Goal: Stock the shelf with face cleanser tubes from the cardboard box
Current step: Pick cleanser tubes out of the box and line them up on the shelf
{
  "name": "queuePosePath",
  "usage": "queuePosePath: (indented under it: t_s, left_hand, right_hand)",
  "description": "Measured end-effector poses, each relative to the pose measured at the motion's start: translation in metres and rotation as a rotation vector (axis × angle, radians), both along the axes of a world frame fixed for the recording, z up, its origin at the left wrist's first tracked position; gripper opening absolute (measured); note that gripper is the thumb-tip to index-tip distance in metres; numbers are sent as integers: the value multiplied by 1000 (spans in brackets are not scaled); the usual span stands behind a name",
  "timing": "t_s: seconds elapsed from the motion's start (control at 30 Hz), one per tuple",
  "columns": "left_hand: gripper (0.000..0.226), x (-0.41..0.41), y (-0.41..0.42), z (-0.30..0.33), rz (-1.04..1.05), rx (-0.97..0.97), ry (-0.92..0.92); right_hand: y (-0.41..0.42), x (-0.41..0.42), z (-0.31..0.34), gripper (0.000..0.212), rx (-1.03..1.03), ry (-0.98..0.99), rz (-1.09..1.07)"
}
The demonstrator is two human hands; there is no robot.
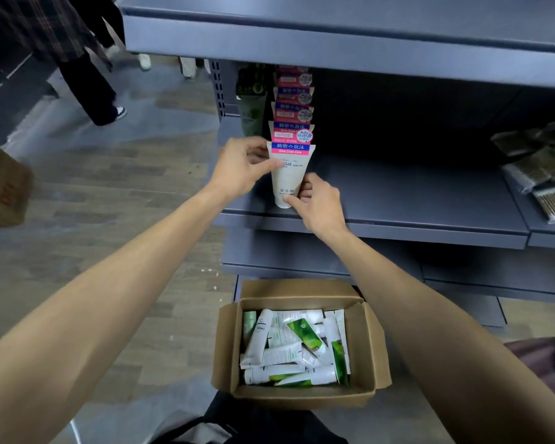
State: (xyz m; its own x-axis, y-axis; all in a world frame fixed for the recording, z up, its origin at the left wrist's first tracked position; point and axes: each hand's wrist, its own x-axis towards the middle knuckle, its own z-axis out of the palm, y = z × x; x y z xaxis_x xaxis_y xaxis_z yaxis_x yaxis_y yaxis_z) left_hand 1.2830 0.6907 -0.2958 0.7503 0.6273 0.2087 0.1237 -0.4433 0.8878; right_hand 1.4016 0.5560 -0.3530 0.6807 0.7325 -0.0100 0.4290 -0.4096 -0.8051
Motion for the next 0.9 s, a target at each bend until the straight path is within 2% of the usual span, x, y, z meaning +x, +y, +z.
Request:
queuePosePath:
  t_s: [0.63, 0.73, 0.9]
  left_hand:
    - [24, 1, 5, -2, -57, -60, -2]
    - [27, -2, 4, 2, -49, -68, 19]
    - [39, -10, 5, 1, 1, -71, 29]
  right_hand:
    - [0, -7, 1, 37, -7, 12, -28]
    - [-2, -8, 1, 44, -29, 9, -12]
    - [-13, -8, 11, 67, -17, 41, -58]
